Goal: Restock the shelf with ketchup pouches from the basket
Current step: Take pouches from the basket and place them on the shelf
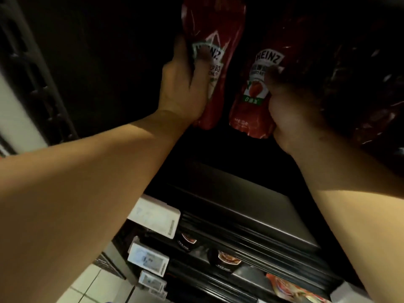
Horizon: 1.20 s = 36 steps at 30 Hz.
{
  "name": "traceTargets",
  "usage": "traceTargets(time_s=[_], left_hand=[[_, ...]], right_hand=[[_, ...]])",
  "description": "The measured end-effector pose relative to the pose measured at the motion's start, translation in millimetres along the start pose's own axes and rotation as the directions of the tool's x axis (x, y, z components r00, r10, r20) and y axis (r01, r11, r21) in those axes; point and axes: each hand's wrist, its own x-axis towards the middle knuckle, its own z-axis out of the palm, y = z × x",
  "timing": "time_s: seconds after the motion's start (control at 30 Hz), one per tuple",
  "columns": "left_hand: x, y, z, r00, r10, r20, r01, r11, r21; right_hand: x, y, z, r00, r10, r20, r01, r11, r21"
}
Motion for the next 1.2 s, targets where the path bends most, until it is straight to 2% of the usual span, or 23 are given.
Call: traceTargets(time_s=[0.13, 0.2, 0.23, 0.3, 0.33, 0.47, 0.6, 0.73, 0.9, 1.0, 1.07, 1.2], left_hand=[[-0.4, 2.1, -0.8, 0.998, -0.045, 0.034, 0.046, 0.999, -0.026], [-3.5, 5.8, -4.8, 0.996, -0.047, 0.076, 0.051, 0.998, -0.044], [-6.8, 9.2, -6.9, 0.996, -0.013, 0.085, 0.013, 1.000, -0.002], [-14.9, 16.1, -8.6, 0.995, 0.074, 0.062, -0.084, 0.980, 0.182], [-19.2, 19.6, -8.3, 0.996, 0.079, 0.049, -0.090, 0.957, 0.277], [-26.2, 16.4, -4.0, 0.996, -0.022, 0.088, -0.021, 0.885, 0.465], [-15.5, 4.7, 5.7, 0.977, -0.138, 0.161, 0.041, 0.869, 0.493], [-6.3, -9.6, 15.3, 0.946, -0.239, 0.220, 0.093, 0.848, 0.521], [-5.3, -17.2, 12.7, 0.957, -0.248, 0.148, 0.145, 0.855, 0.498], [-6.2, -17.9, 11.3, 0.964, -0.232, 0.131, 0.134, 0.847, 0.515], [-5.5, -16.8, 12.5, 0.965, -0.232, 0.125, 0.133, 0.837, 0.531], [-5.2, -14.3, 12.1, 0.969, -0.222, 0.110, 0.124, 0.819, 0.561]], right_hand=[[2.0, 19.0, 12.5, 0.970, -0.233, -0.064, 0.226, 0.968, -0.107], [-3.4, 30.3, 9.5, 0.941, -0.337, -0.021, 0.331, 0.932, -0.148], [-4.4, 33.0, 9.3, 0.928, -0.373, 0.003, 0.367, 0.909, -0.196], [-3.5, 32.9, 8.9, 0.905, -0.426, 0.026, 0.415, 0.864, -0.286], [-2.1, 32.5, 8.4, 0.899, -0.438, 0.022, 0.422, 0.850, -0.315], [-0.2, 32.2, 1.9, 0.908, -0.419, 0.013, 0.386, 0.823, -0.417], [1.7, 36.9, -0.7, 0.969, -0.218, 0.112, 0.243, 0.785, -0.571], [1.4, 36.2, 3.6, 0.976, -0.213, 0.036, 0.181, 0.717, -0.673], [8.3, 29.4, 14.0, 0.992, -0.122, 0.020, 0.085, 0.559, -0.825], [14.7, 24.3, 22.3, 0.997, -0.048, 0.061, 0.078, 0.552, -0.830], [16.2, 25.4, 25.3, 0.993, -0.087, 0.075, 0.111, 0.568, -0.816], [9.5, 33.3, 17.2, 0.970, -0.240, -0.032, 0.123, 0.604, -0.787]])
